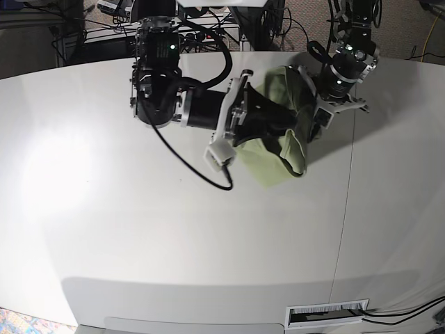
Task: Fold the T-shirt properly
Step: 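Hold the bundle with both grippers and press the folded end down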
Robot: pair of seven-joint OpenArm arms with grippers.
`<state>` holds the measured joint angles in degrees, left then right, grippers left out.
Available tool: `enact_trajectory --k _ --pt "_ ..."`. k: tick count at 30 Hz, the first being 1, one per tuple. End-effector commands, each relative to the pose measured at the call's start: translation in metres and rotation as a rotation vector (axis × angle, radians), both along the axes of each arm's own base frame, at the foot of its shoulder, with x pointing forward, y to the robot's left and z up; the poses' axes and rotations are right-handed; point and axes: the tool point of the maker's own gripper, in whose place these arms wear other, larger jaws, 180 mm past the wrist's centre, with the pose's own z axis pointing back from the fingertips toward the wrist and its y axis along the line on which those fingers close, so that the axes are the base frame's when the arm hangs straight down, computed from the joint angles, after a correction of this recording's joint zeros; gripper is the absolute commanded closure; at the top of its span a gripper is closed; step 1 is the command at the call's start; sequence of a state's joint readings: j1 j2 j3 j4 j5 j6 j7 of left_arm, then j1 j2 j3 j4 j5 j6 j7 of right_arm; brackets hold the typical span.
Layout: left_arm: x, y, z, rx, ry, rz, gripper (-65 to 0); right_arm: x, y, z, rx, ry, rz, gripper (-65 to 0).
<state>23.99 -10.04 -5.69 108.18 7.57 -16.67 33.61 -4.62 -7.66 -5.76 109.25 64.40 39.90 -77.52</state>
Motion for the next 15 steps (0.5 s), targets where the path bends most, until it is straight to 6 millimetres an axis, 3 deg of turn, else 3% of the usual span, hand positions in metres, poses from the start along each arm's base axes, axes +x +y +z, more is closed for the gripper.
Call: enact_trajectory --k 1,5,10,12,15 --pt "0.004 0.008 0.009 0.039 -0.028 0.015 0.0 0.009 -0.003 0.021 0.073 -0.042 -0.028 -13.6" --pt "0.013 0.01 0.031 0.049 -0.089 0.035 0.0 0.022 -0.021 0.032 0.121 -0.056 -0.086 -13.6" --pt "0.015 -0.003 0.037 -0.03 -0.1 0.019 0.0 0.022 -0.02 0.035 0.126 -0.062 -0.076 -13.6" --pt "0.015 0.006 0.036 0.039 -0.102 0.022 0.0 0.025 -0.021 0.03 0.098 -0.064 -0.09 -13.6" --pt "0.018 0.036 0.041 0.184 -0.133 0.085 0.0 0.038 -0.027 0.009 -0.041 -0.077 -0.146 -13.6"
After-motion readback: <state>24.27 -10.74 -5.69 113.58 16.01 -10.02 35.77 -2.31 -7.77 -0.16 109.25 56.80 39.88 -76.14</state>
